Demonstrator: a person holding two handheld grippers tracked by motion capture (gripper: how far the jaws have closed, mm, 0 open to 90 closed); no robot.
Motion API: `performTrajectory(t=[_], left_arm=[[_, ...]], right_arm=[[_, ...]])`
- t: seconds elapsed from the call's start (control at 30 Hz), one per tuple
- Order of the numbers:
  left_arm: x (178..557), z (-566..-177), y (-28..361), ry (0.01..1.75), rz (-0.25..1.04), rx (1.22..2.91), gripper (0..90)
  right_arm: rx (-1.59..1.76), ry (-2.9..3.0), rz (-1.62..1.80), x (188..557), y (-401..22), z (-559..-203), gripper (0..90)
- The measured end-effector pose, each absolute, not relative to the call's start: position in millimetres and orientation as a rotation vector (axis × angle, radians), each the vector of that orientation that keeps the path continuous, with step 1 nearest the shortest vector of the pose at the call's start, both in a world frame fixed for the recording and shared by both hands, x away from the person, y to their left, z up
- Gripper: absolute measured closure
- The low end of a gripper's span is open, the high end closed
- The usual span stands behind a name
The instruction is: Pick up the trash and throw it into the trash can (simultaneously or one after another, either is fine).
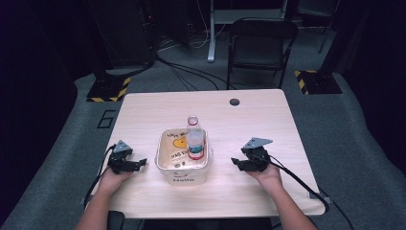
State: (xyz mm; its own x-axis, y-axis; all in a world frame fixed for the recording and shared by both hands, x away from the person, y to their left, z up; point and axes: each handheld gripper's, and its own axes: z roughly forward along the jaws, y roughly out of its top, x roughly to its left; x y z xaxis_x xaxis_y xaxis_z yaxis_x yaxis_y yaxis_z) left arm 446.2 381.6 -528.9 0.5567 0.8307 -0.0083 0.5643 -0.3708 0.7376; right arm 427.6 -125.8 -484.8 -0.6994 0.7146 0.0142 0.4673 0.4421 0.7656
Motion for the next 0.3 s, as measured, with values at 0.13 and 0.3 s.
performTrajectory(t=[0.13, 0.3], left_arm=[[445.9, -529.0, 381.4, 1.118, 0.479, 2.077, 14.8], [446.2, -529.3, 381.4, 1.114, 0.485, 2.074, 14.8]], right_arm=[[0.993, 2.396, 1.117, 428.1, -123.3, -488.3, 37.7], [0.973, 2.413, 1.081, 428.4, -122.2, -491.8, 37.2]])
